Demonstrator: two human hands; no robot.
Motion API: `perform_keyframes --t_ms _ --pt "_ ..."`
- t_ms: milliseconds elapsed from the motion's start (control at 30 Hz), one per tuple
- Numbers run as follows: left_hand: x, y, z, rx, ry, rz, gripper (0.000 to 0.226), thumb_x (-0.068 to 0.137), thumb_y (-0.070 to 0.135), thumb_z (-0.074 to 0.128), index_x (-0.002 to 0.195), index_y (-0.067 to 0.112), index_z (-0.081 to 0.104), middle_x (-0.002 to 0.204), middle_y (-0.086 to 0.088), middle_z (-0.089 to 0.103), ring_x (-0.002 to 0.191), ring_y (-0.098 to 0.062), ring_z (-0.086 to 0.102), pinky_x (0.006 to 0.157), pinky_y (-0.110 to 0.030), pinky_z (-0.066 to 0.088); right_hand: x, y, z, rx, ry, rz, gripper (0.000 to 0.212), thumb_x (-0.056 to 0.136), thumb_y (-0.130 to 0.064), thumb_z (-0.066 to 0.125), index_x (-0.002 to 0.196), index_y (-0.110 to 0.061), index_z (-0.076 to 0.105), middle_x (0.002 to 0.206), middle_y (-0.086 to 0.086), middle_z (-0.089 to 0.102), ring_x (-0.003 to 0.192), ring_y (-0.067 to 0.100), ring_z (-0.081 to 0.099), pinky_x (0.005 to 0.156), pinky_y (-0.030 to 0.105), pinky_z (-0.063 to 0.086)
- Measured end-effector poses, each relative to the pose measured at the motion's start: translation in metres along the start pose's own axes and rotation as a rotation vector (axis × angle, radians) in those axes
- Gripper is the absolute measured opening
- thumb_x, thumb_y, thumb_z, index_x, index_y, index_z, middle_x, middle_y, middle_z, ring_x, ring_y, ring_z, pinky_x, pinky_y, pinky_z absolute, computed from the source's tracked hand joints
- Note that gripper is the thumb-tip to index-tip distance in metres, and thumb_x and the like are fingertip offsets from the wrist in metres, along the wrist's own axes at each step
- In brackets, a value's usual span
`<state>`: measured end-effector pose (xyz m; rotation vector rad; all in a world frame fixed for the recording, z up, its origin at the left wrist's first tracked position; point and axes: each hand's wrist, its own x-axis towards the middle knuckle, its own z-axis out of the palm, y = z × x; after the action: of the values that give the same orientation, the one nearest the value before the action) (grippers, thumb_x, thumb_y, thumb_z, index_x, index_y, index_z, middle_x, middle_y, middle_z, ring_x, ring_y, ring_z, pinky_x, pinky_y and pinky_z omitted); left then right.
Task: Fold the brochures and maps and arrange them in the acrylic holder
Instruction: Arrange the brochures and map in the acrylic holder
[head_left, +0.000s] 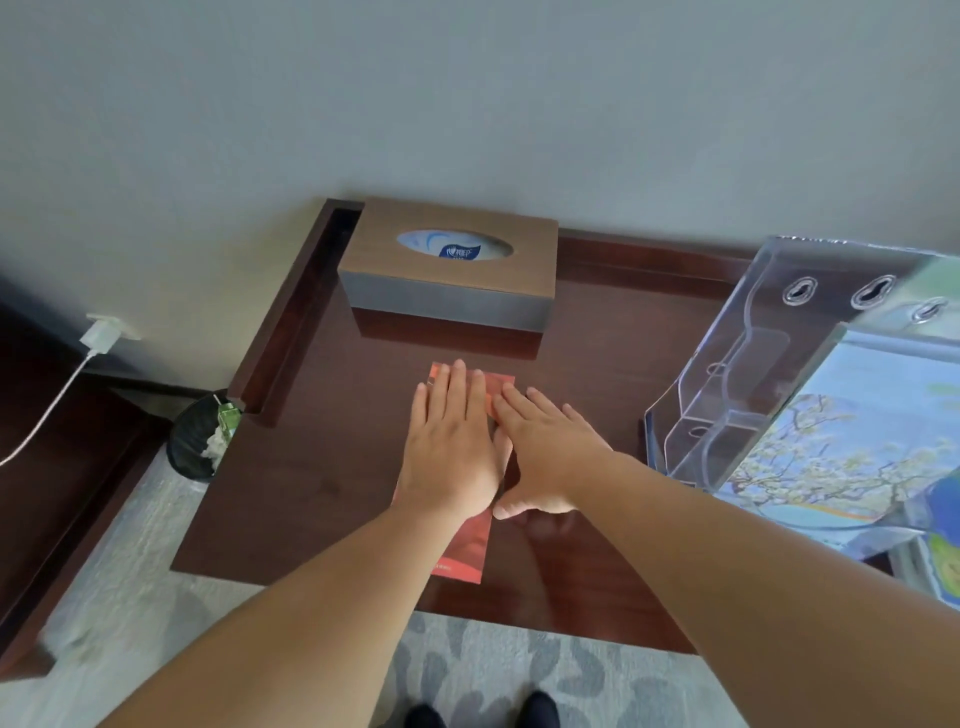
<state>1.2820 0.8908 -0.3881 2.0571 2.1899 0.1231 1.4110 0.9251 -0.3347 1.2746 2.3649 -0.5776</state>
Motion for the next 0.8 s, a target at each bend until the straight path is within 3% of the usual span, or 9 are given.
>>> perform_keyframes --t_ms 200,400,500,567,633,700,800 --pt "-0.041 -0.009 -0.004 0.03 0.003 0.132 0.072 0.098 0.051 0.013 0.152 0.005 0.023 0.16 -0.016 0.017 0.15 -0.027 0.007 0.121 -0.046 0.012 -0.002 -0.003 -0.004 -0.023 -0.045 0.025 0.123 0.075 -0.057 0.072 0.156 -0.021 -0.013 0.163 -0.007 -0.019 0.151 0.016 -0.013 0.12 0.053 0.004" --pt "-0.079 -0.019 -0.003 0.07 -0.105 0.118 0.073 0.098 0.057 0.012 0.154 0.011 0.008 0.161 -0.014 0.005 0.15 -0.026 0.0 0.121 -0.047 0.009 -0.004 -0.006 -0.008 -0.028 -0.085 0.039 0.13 0.071 -0.067 0.072 0.155 -0.02 -0.017 0.162 -0.007 -0.022 0.15 0.018 -0.015 0.121 0.053 0.003" --pt "-0.077 -0.018 -0.012 0.033 -0.14 0.09 0.075 0.095 0.059 0.018 0.155 0.015 0.011 0.163 -0.01 0.004 0.15 -0.024 -0.003 0.122 -0.043 0.003 -0.004 -0.013 -0.011 -0.009 -0.076 0.072 0.125 0.076 -0.057 0.074 0.156 -0.018 -0.013 0.164 -0.004 -0.017 0.152 0.021 -0.01 0.122 0.052 0.007" --pt "-0.066 -0.015 -0.024 -0.063 -0.141 0.057 0.064 0.094 0.052 0.035 0.149 0.02 0.029 0.16 -0.006 0.02 0.148 -0.022 0.013 0.118 -0.04 0.014 -0.006 -0.022 -0.011 0.135 0.01 0.133 0.108 0.083 -0.047 0.07 0.157 -0.017 -0.002 0.165 0.001 -0.002 0.152 0.025 0.004 0.121 0.048 0.017" --pt "-0.052 -0.015 -0.039 -0.183 -0.093 -0.06 0.046 0.093 0.038 0.048 0.136 0.023 0.047 0.148 -0.002 0.037 0.137 -0.024 0.03 0.108 -0.04 0.029 -0.012 -0.035 -0.006 0.365 0.157 0.217 0.081 0.087 -0.04 0.064 0.153 -0.016 0.021 0.155 0.007 0.027 0.141 0.03 0.032 0.11 0.044 0.036" --pt "-0.035 -0.014 -0.053 -0.337 -0.078 -0.262 0.037 0.092 0.028 0.05 0.127 0.021 0.054 0.137 -0.006 0.045 0.126 -0.03 0.039 0.1 -0.043 0.036 -0.021 -0.047 -0.001 0.613 0.237 0.327 0.057 0.087 -0.035 0.058 0.138 -0.014 0.043 0.132 0.01 0.046 0.12 0.032 0.051 0.095 0.04 0.047" --pt "-0.014 -0.012 -0.067 -0.548 -0.117 -0.566 0.04 0.09 0.025 0.048 0.129 0.016 0.051 0.131 -0.016 0.046 0.118 -0.039 0.044 0.094 -0.044 0.041 -0.03 -0.06 0.001 1.025 0.2 0.439 0.049 0.085 -0.029 0.055 0.13 -0.013 0.05 0.121 0.01 0.056 0.1 0.029 0.061 0.079 0.034 0.053"
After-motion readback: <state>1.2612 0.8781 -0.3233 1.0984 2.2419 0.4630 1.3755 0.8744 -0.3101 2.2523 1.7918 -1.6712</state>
